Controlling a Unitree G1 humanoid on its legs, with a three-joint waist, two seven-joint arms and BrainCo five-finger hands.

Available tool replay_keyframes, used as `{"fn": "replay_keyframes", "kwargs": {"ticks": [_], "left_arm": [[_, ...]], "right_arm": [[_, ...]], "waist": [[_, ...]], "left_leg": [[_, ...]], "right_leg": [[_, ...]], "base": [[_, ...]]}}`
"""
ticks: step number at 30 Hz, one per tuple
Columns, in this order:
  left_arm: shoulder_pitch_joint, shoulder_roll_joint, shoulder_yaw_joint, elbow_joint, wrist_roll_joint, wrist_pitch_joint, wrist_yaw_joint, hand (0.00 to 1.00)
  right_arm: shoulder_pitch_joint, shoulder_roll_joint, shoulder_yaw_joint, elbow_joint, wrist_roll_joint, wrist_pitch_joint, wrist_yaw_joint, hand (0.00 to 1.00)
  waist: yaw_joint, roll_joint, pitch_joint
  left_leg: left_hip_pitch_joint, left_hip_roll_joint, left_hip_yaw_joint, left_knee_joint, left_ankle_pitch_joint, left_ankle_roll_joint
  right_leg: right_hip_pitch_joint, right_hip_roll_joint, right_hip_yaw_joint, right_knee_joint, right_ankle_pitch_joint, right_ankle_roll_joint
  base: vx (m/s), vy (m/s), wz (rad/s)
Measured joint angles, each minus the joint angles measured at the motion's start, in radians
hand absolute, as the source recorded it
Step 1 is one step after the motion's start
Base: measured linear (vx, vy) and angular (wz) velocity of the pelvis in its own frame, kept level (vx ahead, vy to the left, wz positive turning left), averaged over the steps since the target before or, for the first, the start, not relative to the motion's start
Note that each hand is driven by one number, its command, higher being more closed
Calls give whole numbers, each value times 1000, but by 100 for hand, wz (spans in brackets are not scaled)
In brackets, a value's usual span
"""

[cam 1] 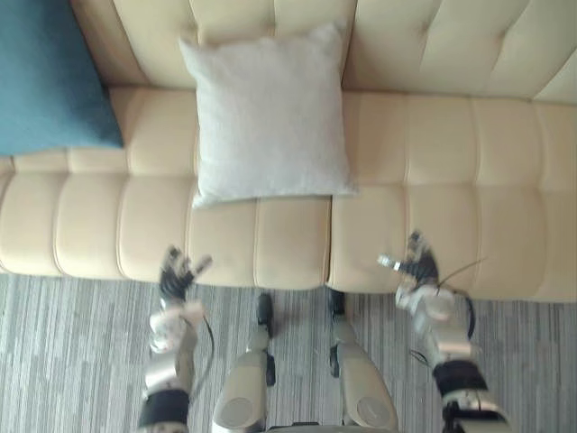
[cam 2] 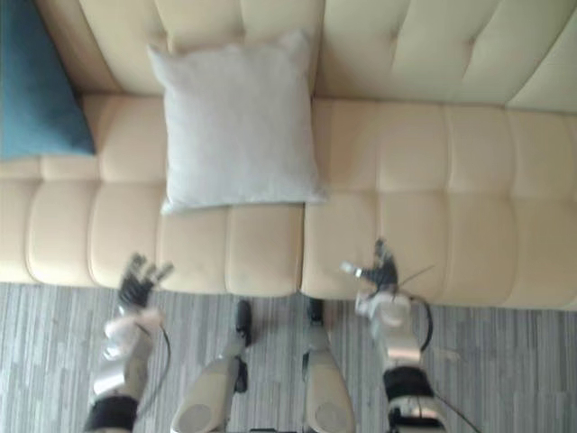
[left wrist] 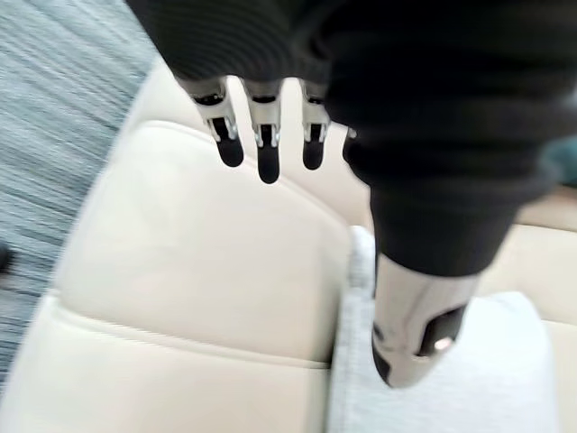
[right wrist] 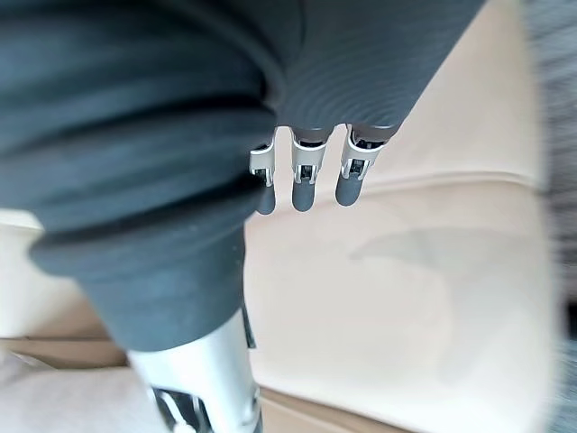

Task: Pick up cushions and gather them together orderly.

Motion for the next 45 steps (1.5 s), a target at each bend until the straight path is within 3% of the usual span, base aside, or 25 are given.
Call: {"fn": "replay_keyframes", "kwargs": {"ticks": [1,2,3,7,10,14,19,20,22,23,24,25,28,30,31,32,34,35,37,38,39,40,41,43,45], "left_arm": [[4,-2,0,24,9,1,-5,0],[9,-23,-3,284,76,3,-25,0],[11,-28,-3,322,92,4,-25,0],[5,-28,16,401,109,2,-24,0],[19,-27,45,505,159,8,-16,0],[9,-25,41,531,204,8,-17,0],[2,-26,44,540,204,8,-17,0],[-7,-27,43,540,203,8,-16,0],[-34,-31,42,523,203,13,-16,0],[-45,-52,61,503,202,11,-16,0],[-52,-68,76,489,202,10,-15,0],[-59,-78,78,454,202,8,-16,0],[-49,-79,83,427,202,9,-14,0],[-51,-75,85,417,203,10,-2,0],[-50,-79,95,418,203,11,3,0],[-55,-88,125,421,203,12,6,0],[-52,-110,130,423,203,12,11,0],[-42,-115,117,424,204,11,11,0],[-41,-117,103,428,203,12,9,0],[-42,-117,89,431,203,12,8,0],[-44,-115,79,431,203,11,5,0],[-51,-115,84,434,203,13,3,0],[-49,-115,103,426,203,10,3,0],[-52,-118,145,439,203,13,4,0],[-70,-118,158,467,204,13,3,0]], "right_arm": [[8,3,9,19,-7,0,3,0],[32,38,55,222,-56,-6,39,0],[32,46,59,257,-73,-5,39,0],[31,53,51,354,-73,-15,39,0],[38,75,9,485,-73,-4,33,0],[61,82,-32,524,-84,3,26,0],[48,98,-30,520,-113,5,21,0],[26,105,-13,520,-114,6,20,0],[-13,111,33,514,-115,6,17,0],[-49,110,50,505,-115,8,18,0],[-54,112,51,490,-115,10,17,0],[-44,118,51,470,-115,7,17,0],[-49,133,57,474,-115,5,17,0],[-81,138,54,470,-118,-5,17,0],[-93,139,50,458,-128,-7,15,0],[-110,139,49,438,-140,-8,7,0],[-113,137,29,437,-141,-5,-9,0],[-112,138,21,436,-141,-5,-14,0],[-109,131,17,436,-140,-3,-18,0],[-105,121,12,436,-140,1,-20,0],[-96,112,2,435,-140,10,-21,0],[-96,116,-20,436,-141,10,-20,0],[-102,116,-50,438,-142,10,-24,0],[-111,116,-68,438,-148,1,-27,0],[-112,115,-74,443,-153,-2,-30,0]], "waist": [[0,0,-16],[-1,-4,-82],[0,-7,-99],[0,-9,-111],[3,-17,-157],[5,-28,-189],[13,-30,-185],[33,-31,-184],[42,-31,-182],[69,0,-171],[65,7,-168],[63,-2,-170],[97,-25,-196],[120,-28,-203],[132,-27,-205],[147,-28,-208],[160,-3,-215],[160,2,-219],[155,13,-222],[150,19,-220],[133,13,-213],[114,7,-207],[112,-15,-197],[110,-17,-202],[108,-1,-198]], "left_leg": [[1,0,1,0,-1,-1],[70,2,9,0,-25,-1],[72,2,10,0,-27,0],[106,3,14,-1,-39,2],[155,9,36,-6,-64,-1],[184,10,66,-1,-77,4],[210,15,123,2,-96,2],[183,31,161,34,-112,13],[95,55,210,155,-143,47],[65,114,226,193,-152,84],[65,119,230,192,-150,81],[60,103,206,214,-146,78],[14,100,198,281,-146,78],[-54,124,198,348,-141,71],[-93,140,203,383,-135,61],[-137,160,206,409,-123,42],[-159,216,201,384,-63,15],[-160,248,199,350,-9,10],[-160,285,198,297,78,8],[-156,298,198,250,167,18],[-139,287,171,121,390,39],[-147,278,152,144,376,20],[-158,252,118,279,223,-54],[-148,180,88,494,-70,-53],[-144,134,62,566,-197,-71]], "right_leg": [[0,0,0,0,-1,1],[67,1,2,0,-20,4],[69,1,1,0,-24,1],[101,1,1,-1,-34,1],[144,6,6,-1,-55,0],[157,10,29,0,-51,-1],[147,23,74,10,-31,2],[96,40,89,54,-9,28],[21,66,72,81,96,84],[7,89,49,131,100,114],[-41,80,5,381,-72,15],[-54,25,-12,718,-221,32],[37,-49,35,971,-248,86],[121,-85,84,956,-228,103],[177,-102,94,839,-179,103],[244,-110,100,666,-177,140],[290,-84,43,528,-282,168],[309,-61,-11,475,-337,152],[317,-24,-49,451,-388,136],[313,3,-59,453,-397,122],[304,24,-80,458,-383,101],[311,16,-99,452,-381,89],[302,9,-118,451,-388,71],[258,-13,-106,434,-412,27],[224,-11,-82,387,-417,13]], "base": [[117,-35,-11],[115,-31,-9],[132,-35,-7],[39,-9,-3],[62,-6,-12],[106,-14,-19],[43,-2,-44],[-97,42,-100],[-143,47,-87],[-125,37,-48],[-137,40,9],[-59,-26,59],[-131,-99,34],[-235,-166,-15],[-298,-255,-38],[-314,-297,-38],[-395,-390,-40],[-457,-434,-32],[-393,-369,-2],[-528,-445,44],[-449,-354,66],[-444,-376,56],[-192,-192,0],[-139,-134,-79],[-113,-6,-95]]}}
